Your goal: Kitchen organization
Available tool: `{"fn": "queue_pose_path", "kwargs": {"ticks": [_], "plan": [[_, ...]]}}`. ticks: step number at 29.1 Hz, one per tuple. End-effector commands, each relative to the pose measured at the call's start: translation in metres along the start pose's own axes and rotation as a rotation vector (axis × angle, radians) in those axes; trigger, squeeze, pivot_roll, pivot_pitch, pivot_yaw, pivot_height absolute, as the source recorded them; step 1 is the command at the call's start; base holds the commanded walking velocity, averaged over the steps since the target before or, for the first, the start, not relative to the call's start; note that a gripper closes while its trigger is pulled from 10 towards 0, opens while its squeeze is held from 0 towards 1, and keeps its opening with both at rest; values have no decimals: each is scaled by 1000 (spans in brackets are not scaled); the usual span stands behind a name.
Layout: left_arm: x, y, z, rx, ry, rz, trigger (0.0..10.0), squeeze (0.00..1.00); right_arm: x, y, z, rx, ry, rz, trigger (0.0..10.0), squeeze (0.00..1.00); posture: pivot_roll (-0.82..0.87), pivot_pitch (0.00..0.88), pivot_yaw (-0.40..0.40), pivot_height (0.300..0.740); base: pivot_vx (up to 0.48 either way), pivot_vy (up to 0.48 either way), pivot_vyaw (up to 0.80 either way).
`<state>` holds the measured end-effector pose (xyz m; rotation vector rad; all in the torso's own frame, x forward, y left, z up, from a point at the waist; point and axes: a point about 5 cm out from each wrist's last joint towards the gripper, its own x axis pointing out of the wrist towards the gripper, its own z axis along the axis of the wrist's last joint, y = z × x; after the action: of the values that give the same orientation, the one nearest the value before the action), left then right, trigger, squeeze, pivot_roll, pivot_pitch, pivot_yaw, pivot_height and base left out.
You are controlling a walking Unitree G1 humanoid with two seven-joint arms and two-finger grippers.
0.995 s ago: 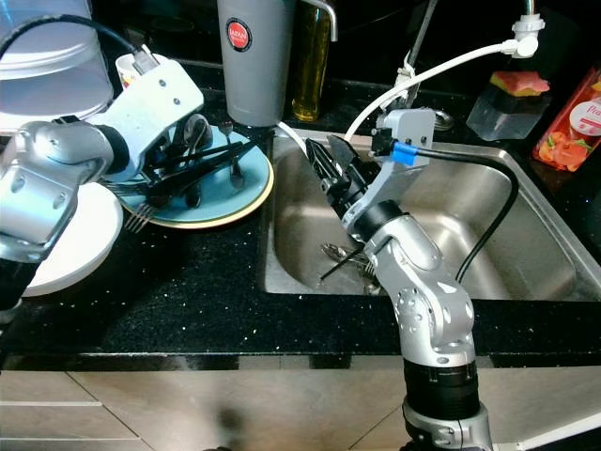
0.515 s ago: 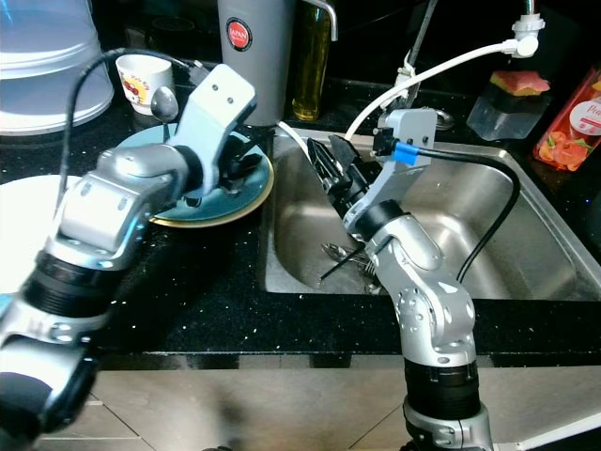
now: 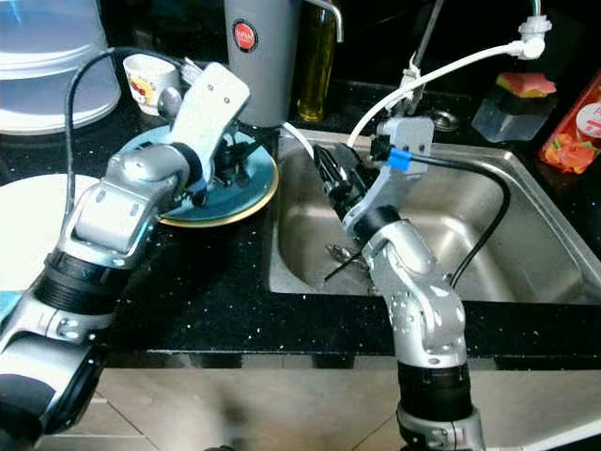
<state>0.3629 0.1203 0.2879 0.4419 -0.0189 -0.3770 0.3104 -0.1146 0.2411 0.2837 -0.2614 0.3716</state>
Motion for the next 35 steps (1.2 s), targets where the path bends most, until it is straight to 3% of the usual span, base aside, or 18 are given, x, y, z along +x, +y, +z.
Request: {"fn": "queue_pose_path", "kwargs": {"ticks": [1,3,6,12,14,19,23,26,30,35], "plan": [[2,2,-1,-35,-31,-17,10000,0,-4,-13,-4,-2,0,-82,10000,0,250,16,-61,740,0,0,0],[5,8,-3,-96,-56,-14,10000,0,-6,-21,-7,-4,-5,-163,10000,0,244,10,-58,740,0,0,0],[5,4,2,-87,-90,-40,10000,0,-7,-28,-6,-21,-22,-225,10000,0,247,5,-64,740,0,0,0],[6,-5,7,-85,-138,-105,10000,0,-6,-34,-1,-65,-54,-272,10000,0,244,0,-72,740,0,0,0],[6,-16,5,-123,-187,-179,10000,0,-5,-35,5,-92,-95,-298,10000,0,234,0,-70,740,0,0,0],[4,-18,2,-146,-206,-194,10000,0,-6,-35,6,-96,-112,-313,10000,0,229,0,-67,740,0,0,0],[-1,-17,-12,-190,-247,-129,10000,0,-9,-32,-1,-96,-119,-337,10000,0,214,0,-52,740,0,0,0],[-2,-18,-16,-203,-241,-136,10000,0,-10,-32,-2,-94,-119,-340,10000,0,211,0,-49,740,0,0,0],[-6,-19,-30,-294,-238,-173,10000,0,-12,-29,-7,-93,-119,-347,10000,0,213,0,-42,740,0,0,0],[-10,-18,-40,-314,-240,-145,10000,0,-13,-29,-12,-92,-115,-356,10000,0,209,0,-31,740,0,0,0]]}}
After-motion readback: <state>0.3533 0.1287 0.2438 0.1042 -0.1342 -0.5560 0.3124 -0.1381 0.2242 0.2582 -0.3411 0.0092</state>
